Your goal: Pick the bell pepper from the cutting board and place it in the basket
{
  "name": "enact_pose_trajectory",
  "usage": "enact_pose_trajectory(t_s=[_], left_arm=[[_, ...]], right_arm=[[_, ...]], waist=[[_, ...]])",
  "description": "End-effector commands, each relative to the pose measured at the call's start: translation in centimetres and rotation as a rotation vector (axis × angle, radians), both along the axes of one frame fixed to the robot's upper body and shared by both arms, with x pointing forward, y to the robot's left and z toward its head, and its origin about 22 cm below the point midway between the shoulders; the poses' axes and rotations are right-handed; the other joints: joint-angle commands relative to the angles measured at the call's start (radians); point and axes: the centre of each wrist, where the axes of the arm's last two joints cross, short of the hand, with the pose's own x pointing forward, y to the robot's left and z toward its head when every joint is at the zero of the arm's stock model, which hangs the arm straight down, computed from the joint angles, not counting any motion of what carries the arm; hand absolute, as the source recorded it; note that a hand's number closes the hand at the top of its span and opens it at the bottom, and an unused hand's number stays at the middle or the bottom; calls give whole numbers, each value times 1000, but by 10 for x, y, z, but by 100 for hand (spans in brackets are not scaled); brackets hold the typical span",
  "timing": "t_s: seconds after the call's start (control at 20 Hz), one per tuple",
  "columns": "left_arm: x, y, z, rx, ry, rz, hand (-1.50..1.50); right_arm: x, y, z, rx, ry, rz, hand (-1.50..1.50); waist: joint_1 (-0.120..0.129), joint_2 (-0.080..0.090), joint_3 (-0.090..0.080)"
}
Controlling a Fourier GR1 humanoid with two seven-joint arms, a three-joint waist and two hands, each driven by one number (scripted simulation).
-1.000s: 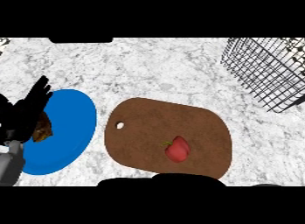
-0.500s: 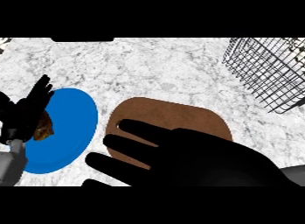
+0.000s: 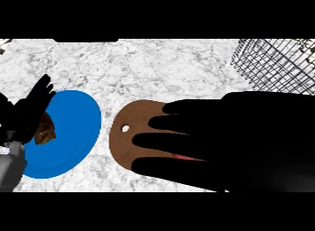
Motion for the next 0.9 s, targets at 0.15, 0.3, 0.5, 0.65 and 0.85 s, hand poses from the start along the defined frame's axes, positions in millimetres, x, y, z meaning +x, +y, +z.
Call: enact_pose_trajectory(t_s=[0.15,0.3,0.5,0.65,0.85], left_arm=[[-2,-19,-7,-2,6,-20,0],[8,-9,-1,0,0,-4,0],[7,4,-1,-3,-17,-23,0],[0,-9,10,-4,-15,-33,0],[-11,-4,-21,-1,-4,-28,0]], right_arm=[[20,-45,-1,117,96,7,-150],[27,-52,-17,90,103,19,-150],[15,-52,-59,127,111,1,-150],[9,-43,-88,173,105,1,-150],[22,-27,-122,202,118,13,-150]], waist=[[12,6,2],[17,9,2],[20,11,2],[29,11,4],[24,10,2]])
